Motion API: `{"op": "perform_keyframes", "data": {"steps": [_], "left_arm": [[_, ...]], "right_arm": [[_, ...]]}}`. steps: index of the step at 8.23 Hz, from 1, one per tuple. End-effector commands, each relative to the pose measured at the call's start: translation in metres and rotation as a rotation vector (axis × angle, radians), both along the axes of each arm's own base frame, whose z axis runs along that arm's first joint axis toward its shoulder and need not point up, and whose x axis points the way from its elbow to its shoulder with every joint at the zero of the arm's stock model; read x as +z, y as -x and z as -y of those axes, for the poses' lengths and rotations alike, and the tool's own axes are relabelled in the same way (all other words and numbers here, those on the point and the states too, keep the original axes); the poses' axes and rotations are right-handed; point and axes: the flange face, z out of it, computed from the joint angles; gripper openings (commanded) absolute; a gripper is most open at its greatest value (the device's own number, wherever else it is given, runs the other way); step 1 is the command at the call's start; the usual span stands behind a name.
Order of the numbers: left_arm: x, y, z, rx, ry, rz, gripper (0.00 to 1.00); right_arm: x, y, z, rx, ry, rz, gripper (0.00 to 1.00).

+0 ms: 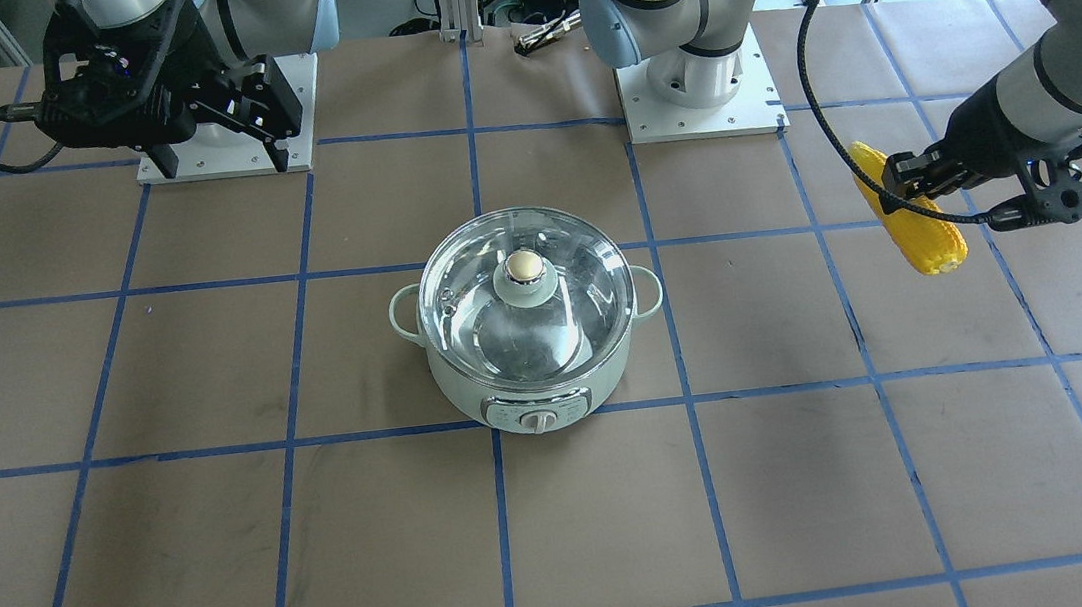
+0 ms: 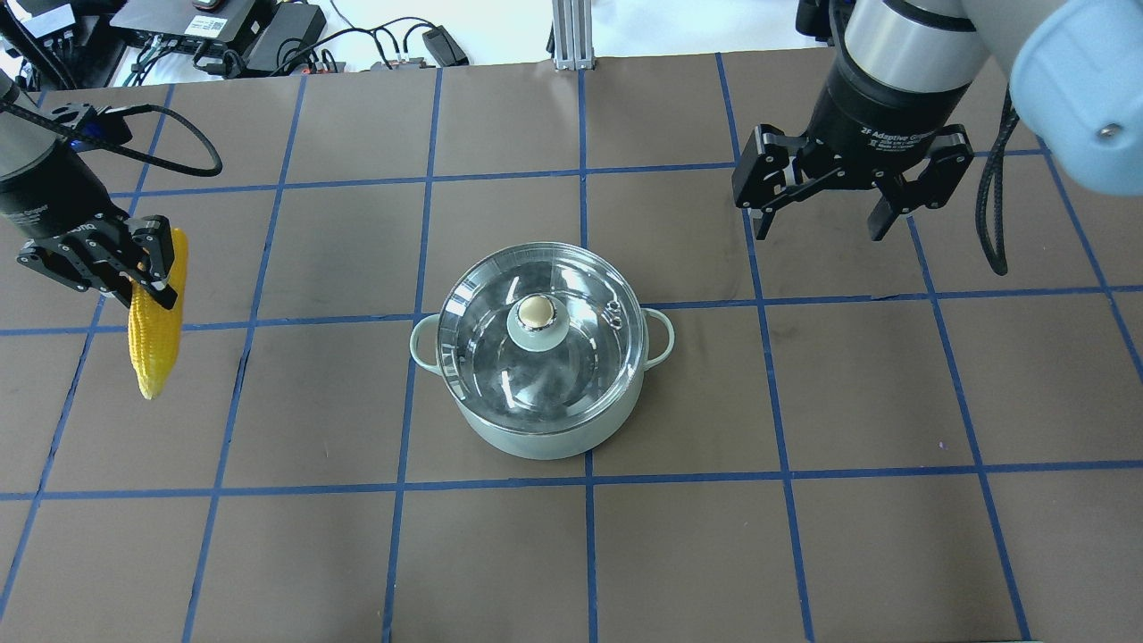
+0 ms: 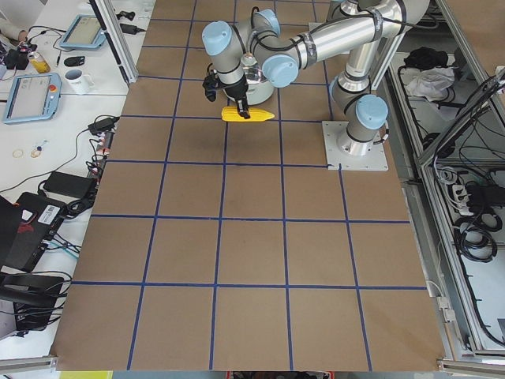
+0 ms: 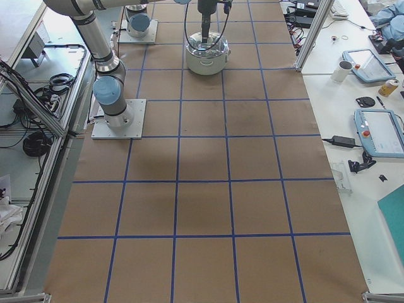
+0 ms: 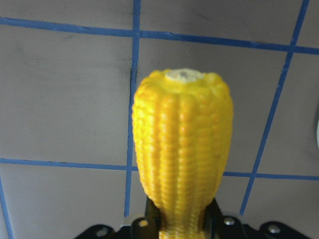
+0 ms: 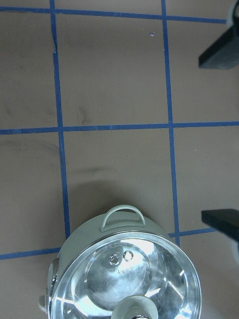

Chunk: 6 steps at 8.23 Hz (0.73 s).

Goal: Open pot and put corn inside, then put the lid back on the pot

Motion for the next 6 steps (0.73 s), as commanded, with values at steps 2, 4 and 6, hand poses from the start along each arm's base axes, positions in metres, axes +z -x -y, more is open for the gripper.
{"op": "perform_keyframes", "data": {"steps": [2,4,6], "left_arm": [[0.011,0.002,-0.004,0.0,0.026,0.013,0.0],[0.015,0.004,-0.007,0.0,0.033,0.014,0.0],[0.019,0.005,-0.008,0.003,0.041,0.017,0.0]], "right_arm": [[0.0,0.001,0.0,-0.001,0.001,0.0,1.0],[0.0,0.001,0.001,0.001,0.0,0.0,1.0],[0.0,0.001,0.001,-0.001,0.0,-0.002,1.0]]}}
